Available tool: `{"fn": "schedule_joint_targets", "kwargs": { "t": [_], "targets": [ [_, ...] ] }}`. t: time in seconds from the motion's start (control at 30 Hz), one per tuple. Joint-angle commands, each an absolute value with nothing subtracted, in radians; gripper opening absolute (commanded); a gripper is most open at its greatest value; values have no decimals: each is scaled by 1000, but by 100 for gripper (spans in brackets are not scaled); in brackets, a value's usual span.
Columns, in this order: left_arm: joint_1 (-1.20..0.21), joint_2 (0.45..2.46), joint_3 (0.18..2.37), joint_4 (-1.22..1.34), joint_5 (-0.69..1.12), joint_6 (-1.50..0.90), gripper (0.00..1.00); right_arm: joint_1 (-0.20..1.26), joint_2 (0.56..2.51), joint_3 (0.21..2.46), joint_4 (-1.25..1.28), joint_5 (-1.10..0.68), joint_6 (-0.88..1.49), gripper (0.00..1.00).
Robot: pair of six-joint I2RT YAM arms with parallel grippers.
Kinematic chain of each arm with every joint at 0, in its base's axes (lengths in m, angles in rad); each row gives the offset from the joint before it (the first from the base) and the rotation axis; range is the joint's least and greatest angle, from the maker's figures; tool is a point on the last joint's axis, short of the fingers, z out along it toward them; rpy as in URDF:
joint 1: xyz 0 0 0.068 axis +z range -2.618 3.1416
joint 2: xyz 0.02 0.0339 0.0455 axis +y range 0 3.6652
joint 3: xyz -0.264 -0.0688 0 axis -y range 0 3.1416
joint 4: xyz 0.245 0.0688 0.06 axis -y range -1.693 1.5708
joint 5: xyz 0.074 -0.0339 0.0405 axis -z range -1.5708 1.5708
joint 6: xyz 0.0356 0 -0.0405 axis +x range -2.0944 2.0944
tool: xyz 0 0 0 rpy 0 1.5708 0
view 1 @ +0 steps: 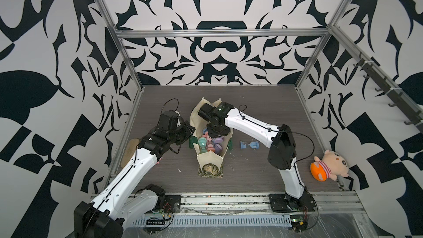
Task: Put the hourglass into the canvas bag
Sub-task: Place the hourglass in the canvas bag.
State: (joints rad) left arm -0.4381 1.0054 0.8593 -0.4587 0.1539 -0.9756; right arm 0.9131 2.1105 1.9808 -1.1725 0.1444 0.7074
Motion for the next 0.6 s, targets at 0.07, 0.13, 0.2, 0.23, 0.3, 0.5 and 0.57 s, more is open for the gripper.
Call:
{"fn": "schedule_joint_targets", "kwargs": {
  "t": [0.07, 0.13, 0.2, 0.23, 0.3, 0.5, 0.57],
  "targets": [
    [-436, 1006, 851, -445, 168, -963, 7, 910, 2057, 1991, -1133, 147, 713, 58],
    [-436, 1008, 851, -446, 169, -962, 8, 914, 2044, 2006, -1132, 145, 708, 64],
    [-437, 1009, 850, -444, 169, -963, 9, 919, 2028, 2024, -1131, 149, 700, 65],
    [-437, 1011, 850, -443, 171, -963, 10, 922, 2019, 2030, -1128, 151, 695, 66],
    [-436, 1012, 850, -441, 171, -963, 11, 936, 1992, 2044, -1119, 164, 684, 66],
    [-437, 1012, 854, -443, 173, -963, 13, 973, 1888, 2069, -1081, 183, 645, 68],
    [-436, 1011, 856, -445, 173, -962, 13, 977, 1844, 2054, -1061, 232, 628, 68]
  ]
}}
